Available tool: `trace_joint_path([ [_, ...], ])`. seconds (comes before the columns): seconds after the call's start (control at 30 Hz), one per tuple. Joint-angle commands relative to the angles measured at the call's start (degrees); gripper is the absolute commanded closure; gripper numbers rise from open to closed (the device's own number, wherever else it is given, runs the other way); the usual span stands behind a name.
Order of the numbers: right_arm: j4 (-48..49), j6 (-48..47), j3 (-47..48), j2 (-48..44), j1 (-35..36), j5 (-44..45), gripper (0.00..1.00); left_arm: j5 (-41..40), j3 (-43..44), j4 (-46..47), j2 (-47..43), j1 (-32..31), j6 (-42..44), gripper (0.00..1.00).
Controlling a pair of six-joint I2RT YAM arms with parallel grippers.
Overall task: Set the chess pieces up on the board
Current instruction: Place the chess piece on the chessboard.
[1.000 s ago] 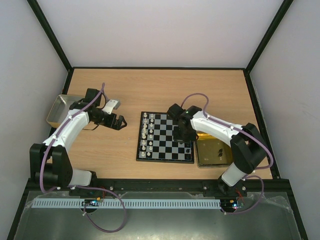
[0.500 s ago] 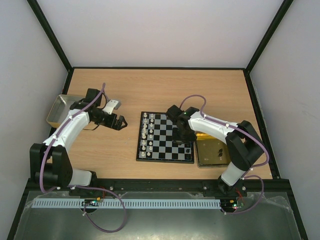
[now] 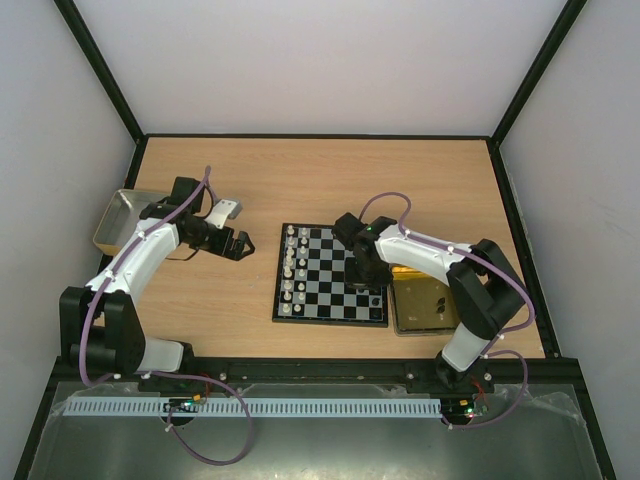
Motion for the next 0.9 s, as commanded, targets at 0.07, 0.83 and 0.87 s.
trace_joint_path([
  [0.07, 0.01, 0.48, 0.24, 0.57, -0.41, 1.87, 0.87, 0.16, -0.77, 0.01, -0.42, -0.18, -0.17, 0.01],
  [0.83, -0.73, -0.49, 2.12, -0.89, -1.32, 0.60, 0.86, -0.09, -0.77, 0.12, -0.81, -0.11, -0.30, 0.01],
  [0.87, -1.06, -0.68, 2.60, -1.35, -1.30, -0.09, 0.85, -0.08, -0.76, 0.12, -0.79, -0.11, -0.26, 0.01],
])
